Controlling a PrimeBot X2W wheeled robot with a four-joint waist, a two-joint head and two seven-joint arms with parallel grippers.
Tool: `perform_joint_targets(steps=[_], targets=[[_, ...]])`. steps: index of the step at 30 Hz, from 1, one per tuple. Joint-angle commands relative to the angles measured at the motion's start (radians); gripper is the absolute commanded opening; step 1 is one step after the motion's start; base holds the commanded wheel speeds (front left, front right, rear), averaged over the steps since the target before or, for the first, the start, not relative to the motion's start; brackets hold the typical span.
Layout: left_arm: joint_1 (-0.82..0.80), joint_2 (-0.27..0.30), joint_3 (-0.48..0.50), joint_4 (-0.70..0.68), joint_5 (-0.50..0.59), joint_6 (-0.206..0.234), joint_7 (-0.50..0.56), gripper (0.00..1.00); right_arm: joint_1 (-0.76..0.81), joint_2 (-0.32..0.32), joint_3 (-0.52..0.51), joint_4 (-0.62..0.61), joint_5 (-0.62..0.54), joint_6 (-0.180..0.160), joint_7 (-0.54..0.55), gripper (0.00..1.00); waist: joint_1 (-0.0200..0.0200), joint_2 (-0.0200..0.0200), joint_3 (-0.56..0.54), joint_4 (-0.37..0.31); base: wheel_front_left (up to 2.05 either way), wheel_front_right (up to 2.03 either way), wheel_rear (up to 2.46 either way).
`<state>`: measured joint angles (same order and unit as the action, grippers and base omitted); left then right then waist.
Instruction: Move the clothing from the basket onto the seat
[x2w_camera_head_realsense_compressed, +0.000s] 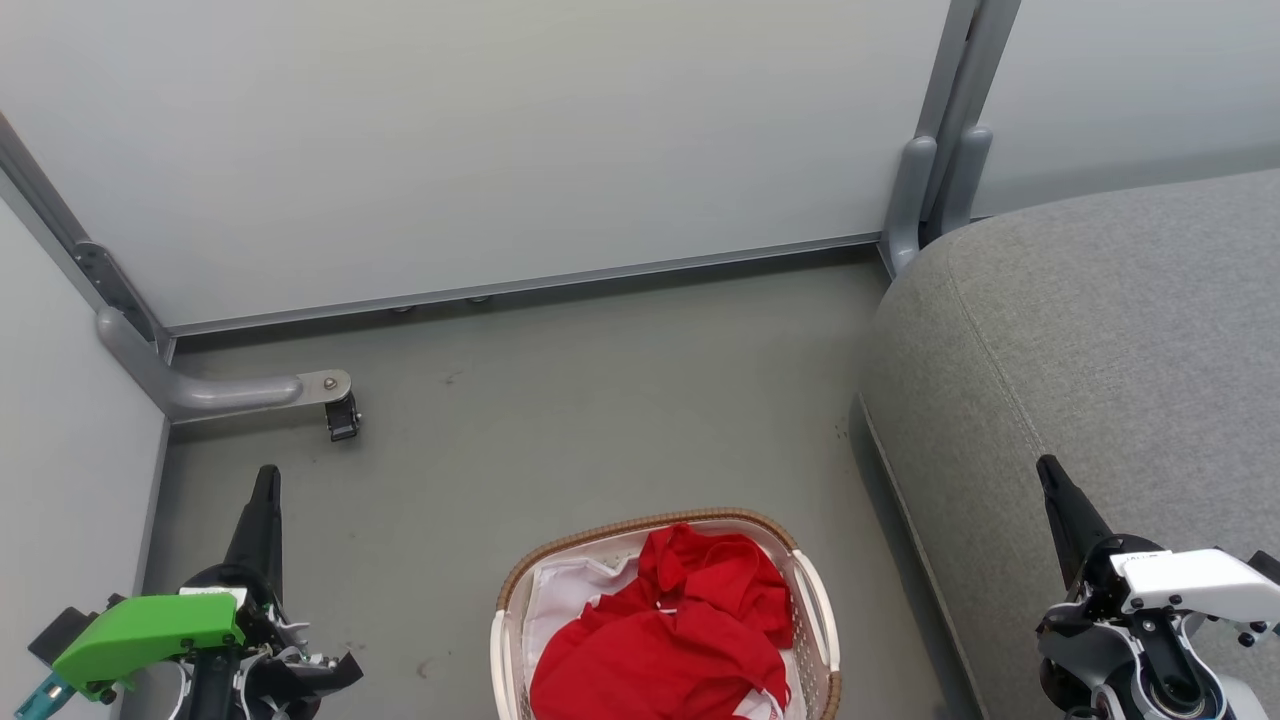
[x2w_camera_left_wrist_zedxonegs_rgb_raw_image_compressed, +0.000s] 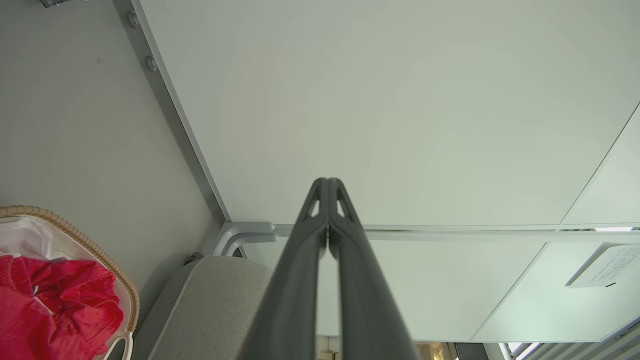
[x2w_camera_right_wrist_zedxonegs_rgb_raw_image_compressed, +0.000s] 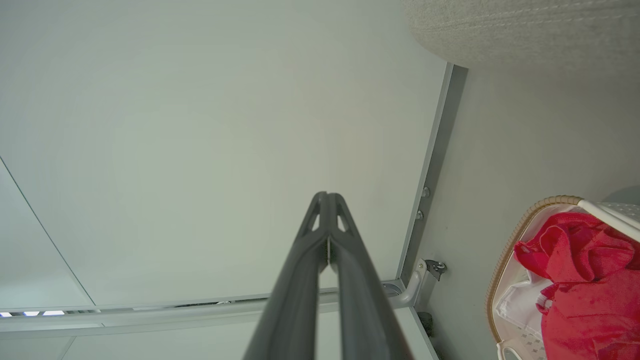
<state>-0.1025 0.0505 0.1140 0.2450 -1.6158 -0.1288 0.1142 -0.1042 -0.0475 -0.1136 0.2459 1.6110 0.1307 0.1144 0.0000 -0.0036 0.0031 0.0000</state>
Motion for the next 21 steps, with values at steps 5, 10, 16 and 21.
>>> perform_joint_targets(steps=[5,10,16,21], targets=[[-0.013,0.000,0.001,-0.001,0.006,-0.004,0.002,0.00,-0.008,-0.006,-0.002,-0.003,0.004,0.000,0.002,0.00,0.0000,0.0036,0.000,0.000,0.00,0.00,0.00],[0.000,0.000,0.000,0.000,0.000,0.000,0.000,1.00,0.000,0.000,0.000,0.000,0.000,0.000,0.000,1.00,0.0000,0.0000,0.000,0.000,0.00,0.00,0.00],[0.027,-0.008,-0.014,0.033,0.004,0.003,-0.011,1.00,0.027,0.011,0.014,0.035,-0.001,0.000,-0.010,1.00,0.0000,0.0001,0.000,0.000,0.00,0.00,0.00],[0.033,-0.008,-0.036,0.023,0.014,0.002,-0.037,1.00,0.028,0.010,0.036,0.033,-0.006,0.000,-0.036,1.00,0.0000,0.0002,0.001,0.001,0.00,0.00,0.00]])
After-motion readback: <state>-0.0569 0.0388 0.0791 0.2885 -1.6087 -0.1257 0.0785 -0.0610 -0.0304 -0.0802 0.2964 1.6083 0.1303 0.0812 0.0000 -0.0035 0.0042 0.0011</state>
